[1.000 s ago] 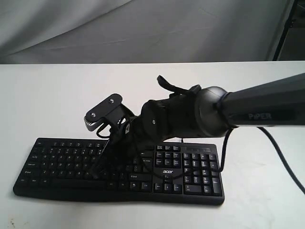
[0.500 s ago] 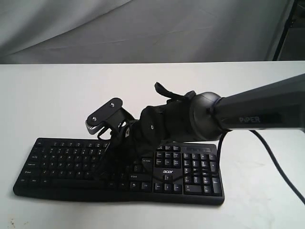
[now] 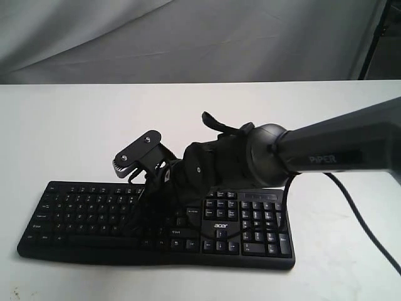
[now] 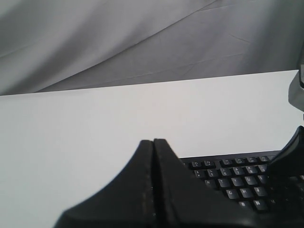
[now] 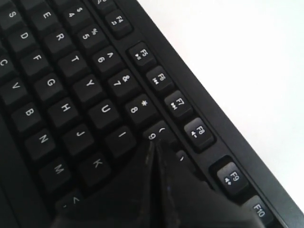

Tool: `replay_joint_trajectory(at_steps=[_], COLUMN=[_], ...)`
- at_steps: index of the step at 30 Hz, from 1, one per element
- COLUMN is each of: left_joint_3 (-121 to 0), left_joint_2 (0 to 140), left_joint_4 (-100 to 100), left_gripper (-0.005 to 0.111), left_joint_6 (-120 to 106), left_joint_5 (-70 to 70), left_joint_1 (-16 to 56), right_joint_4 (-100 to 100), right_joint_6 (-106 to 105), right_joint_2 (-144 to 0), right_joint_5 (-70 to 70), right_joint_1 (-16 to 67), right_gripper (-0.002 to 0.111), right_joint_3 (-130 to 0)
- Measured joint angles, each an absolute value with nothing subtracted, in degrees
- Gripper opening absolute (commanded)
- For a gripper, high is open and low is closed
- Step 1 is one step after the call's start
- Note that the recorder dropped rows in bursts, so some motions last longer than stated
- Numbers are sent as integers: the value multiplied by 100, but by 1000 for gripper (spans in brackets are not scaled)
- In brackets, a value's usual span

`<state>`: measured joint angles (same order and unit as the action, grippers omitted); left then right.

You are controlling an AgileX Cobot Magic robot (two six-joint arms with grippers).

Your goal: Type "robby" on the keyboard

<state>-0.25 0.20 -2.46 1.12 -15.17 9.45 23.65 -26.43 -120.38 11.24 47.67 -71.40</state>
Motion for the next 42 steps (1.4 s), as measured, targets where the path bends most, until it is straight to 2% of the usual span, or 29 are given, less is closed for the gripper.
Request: replay_joint_trajectory(at_steps=[15,20,25,42], left_joint_3=[-25,-25,-25,-25], left_joint_2=[20,20,20,20], left_joint_4=[-246,-246,-246,-246], left_gripper=[0,0,0,0], left_joint_6=[112,112,112,112], left_joint_5=[-1517,-1517,-1517,-1517], left_joint_1=[945,945,945,945], right_joint_4=[2365,2365,2365,2365], right_joint_6=[-2653,-2629,-2619,-2619], right_joint_2=[-11774,-11570,-11713,-12262], right_joint_5=[1193,1747,2083,1943], right_joint_1=[4767,4846,5158,5486], right_gripper=[0,0,0,0], right_joint_3=[-7150,-7504,-8091,-8167])
